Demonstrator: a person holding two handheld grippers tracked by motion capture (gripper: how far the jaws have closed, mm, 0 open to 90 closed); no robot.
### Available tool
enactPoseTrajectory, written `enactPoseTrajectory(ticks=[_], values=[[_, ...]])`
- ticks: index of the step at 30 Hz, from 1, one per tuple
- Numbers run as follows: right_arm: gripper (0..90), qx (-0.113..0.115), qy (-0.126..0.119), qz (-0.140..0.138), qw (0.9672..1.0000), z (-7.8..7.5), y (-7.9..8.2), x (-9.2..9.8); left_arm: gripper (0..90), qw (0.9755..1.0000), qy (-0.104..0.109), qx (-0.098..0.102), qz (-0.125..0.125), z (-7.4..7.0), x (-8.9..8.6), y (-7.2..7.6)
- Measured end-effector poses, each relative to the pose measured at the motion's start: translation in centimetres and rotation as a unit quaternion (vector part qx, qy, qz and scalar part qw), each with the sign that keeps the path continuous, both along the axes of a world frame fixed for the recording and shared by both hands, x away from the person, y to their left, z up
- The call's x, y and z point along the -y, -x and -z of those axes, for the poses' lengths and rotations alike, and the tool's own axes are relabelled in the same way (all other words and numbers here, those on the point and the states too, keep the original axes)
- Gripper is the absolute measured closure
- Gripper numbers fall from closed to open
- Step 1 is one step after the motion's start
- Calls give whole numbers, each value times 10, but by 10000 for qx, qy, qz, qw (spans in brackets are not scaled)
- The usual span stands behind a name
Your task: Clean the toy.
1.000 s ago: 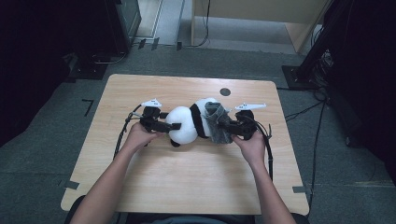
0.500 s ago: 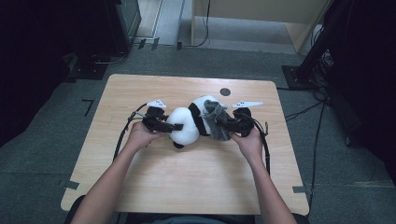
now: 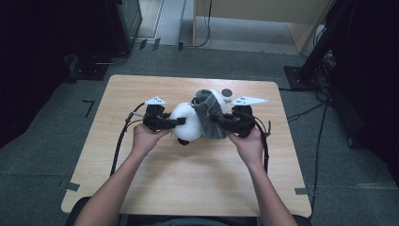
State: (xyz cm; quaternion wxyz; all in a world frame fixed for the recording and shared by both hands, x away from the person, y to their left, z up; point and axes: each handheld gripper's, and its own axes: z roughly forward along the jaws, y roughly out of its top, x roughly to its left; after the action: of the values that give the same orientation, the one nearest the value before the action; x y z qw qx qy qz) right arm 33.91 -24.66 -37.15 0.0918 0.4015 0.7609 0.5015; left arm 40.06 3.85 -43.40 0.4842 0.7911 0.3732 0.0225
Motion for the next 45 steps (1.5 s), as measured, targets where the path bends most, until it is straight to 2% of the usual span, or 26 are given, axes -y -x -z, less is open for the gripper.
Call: enactPoseTrajectory(ticks=[3,4,5,6,8,10,12,15,19,23,28,30,34,39,41,45], values=[[795,-28,88,-106,9999,6,3,-16,519,10000,24,-48,-43,-2,6,6],[795,-28,88,-106,9999,6,3,-16,518,10000,24,-48,-43,-2,6,6],[795,-127,159,-138,9997,16,2,-27,518,9999,-27,-45,-86,-1,9,8],[795,-174,174,-145,9996,20,2,-30,518,9999,-19,-80,-127,-1,10,9],[794,-302,242,-185,9991,31,0,-40,516,9997,-83,35,-224,-2,14,13],[793,-308,276,-195,9990,39,1,-49,517,9993,-139,154,-314,-6,18,18],[794,-224,330,-210,9990,43,4,-57,517,9987,-191,257,-393,-8,18,21],[796,86,511,-201,9985,46,11,-68,515,9986,-188,233,-447,-10,16,21],[797,201,502,-227,9983,50,14,-72,516,9982,-220,250,-504,-11,16,23],[797,202,474,-305,9982,50,14,-74,514,9980,72,105,-623,-7,9,23],[799,370,681,-504,9957,56,16,-85,513,9966,43,42,-825,-4,-1,27],[799,323,649,-580,9957,62,15,-89,513,9959,56,-26,-898,-2,-5,26],[801,261,813,-741,9936,73,19,-98,511,9946,146,-91,-1019,2,-11,25],[804,219,832,-779,9932,81,18,-100,511,9938,227,-115,-1084,4,-12,23],[804,239,1023,-831,9910,86,20,-102,511,9937,272,-144,-1077,4,-12,22],[805,52,1163,-813,9899,98,17,-102,511,9937,325,-113,-1062,3,-9,20]])
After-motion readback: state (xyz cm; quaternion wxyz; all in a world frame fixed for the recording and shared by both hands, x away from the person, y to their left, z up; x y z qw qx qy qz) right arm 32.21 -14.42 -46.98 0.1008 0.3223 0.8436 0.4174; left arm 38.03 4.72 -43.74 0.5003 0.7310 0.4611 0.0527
